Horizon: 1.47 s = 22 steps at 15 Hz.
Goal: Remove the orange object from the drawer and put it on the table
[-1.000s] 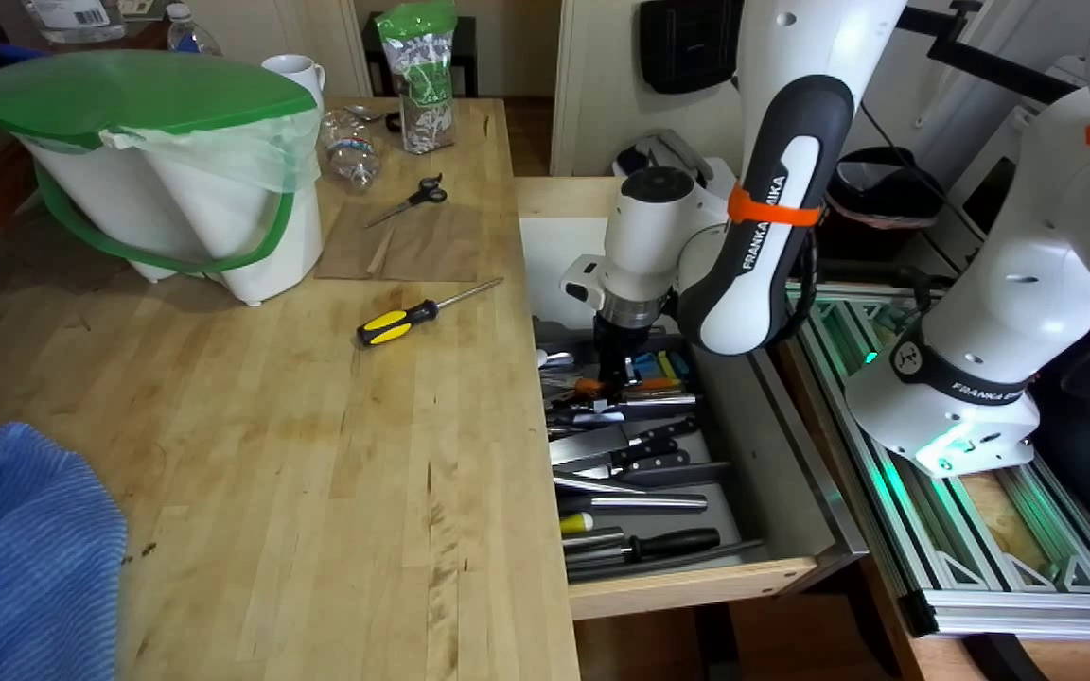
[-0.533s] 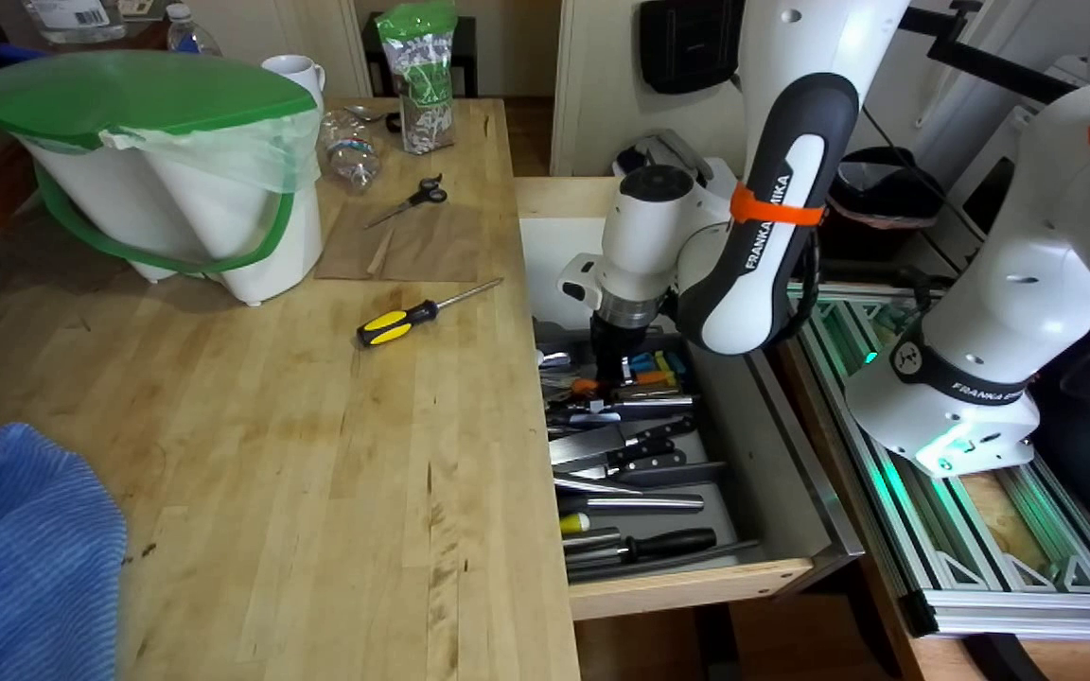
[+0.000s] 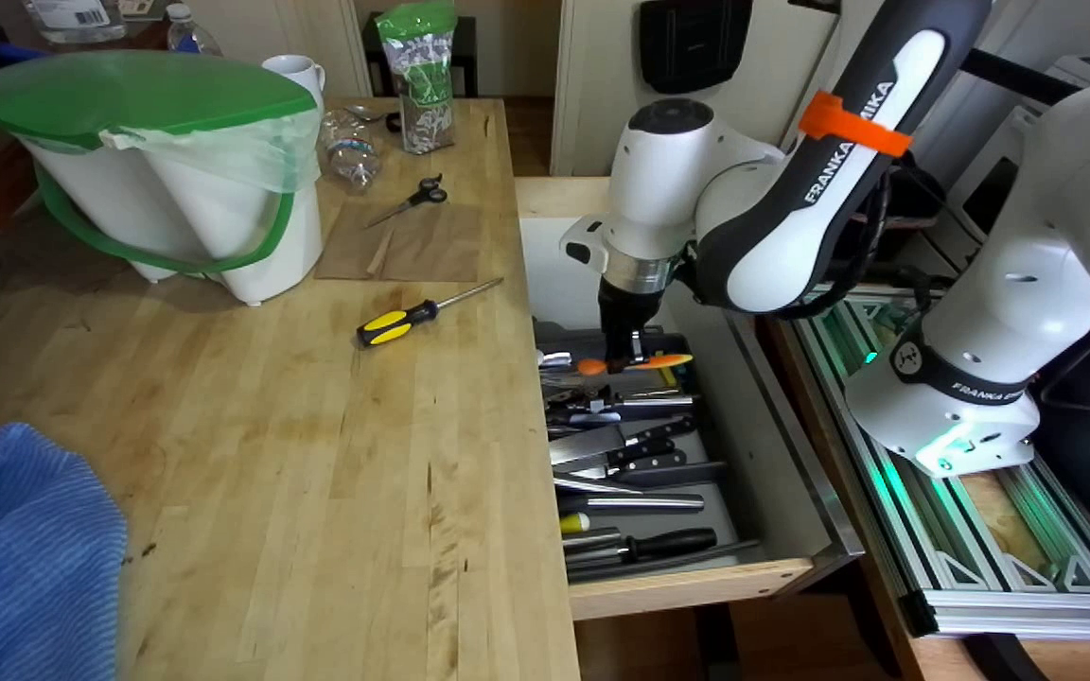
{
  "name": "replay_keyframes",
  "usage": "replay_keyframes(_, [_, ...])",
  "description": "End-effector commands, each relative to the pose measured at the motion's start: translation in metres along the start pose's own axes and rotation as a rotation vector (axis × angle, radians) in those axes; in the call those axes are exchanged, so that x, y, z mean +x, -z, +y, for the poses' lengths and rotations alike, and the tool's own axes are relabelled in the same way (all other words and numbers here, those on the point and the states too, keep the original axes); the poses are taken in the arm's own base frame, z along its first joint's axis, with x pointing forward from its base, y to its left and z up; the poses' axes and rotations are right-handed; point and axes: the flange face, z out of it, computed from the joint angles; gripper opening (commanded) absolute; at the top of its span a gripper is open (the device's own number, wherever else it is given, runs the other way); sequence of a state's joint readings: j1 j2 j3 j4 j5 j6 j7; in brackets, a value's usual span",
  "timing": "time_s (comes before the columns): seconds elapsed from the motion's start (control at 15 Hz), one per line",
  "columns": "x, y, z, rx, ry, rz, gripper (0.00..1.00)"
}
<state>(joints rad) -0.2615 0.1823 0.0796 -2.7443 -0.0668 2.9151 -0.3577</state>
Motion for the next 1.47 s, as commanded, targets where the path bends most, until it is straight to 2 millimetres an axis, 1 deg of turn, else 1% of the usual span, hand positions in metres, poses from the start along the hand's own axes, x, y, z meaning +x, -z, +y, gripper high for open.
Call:
replay_keyframes(0.0, [0.006, 0.045, 0.0, 0.033, -0.025, 0.011, 0.03])
replay_keyframes(0.07, [-0.003, 0.057, -0.005, 0.056, -0.025, 0.019, 0.03])
replay_keyframes(0.27, [-0.001, 0.095, -0.009, 0.146, 0.018, 0.047, 0.03])
replay_keyframes(0.6, [0.006, 0.18, -0.032, 0.324, 0.184, 0.076, 0.03])
replay_keyframes(0.67, [0.008, 0.199, -0.033, 0.335, 0.195, 0.067, 0.03])
replay_keyframes(0.73, [0.01, 0.215, -0.03, 0.324, 0.182, 0.059, 0.03])
replay_keyframes(0.8, [0.014, 0.23, -0.023, 0.302, 0.152, 0.06, 0.03])
replay_keyframes(0.93, [0.027, 0.254, 0.0, 0.195, 0.033, 0.062, 0.03])
replay_keyframes(1.0, [0.038, 0.263, 0.01, 0.135, 0.003, 0.062, 0.03])
replay_keyframes(1.07, [0.049, 0.267, 0.016, 0.084, -0.02, 0.059, 0.03])
replay_keyframes(1.2, [0.073, 0.27, 0.023, -0.02, -0.045, 0.041, 0.03])
replay_keyframes(1.27, [0.089, 0.266, 0.024, -0.074, -0.031, 0.026, 0.03])
replay_keyframes(1.4, [0.114, 0.26, 0.028, -0.173, 0.003, -0.019, 0.03])
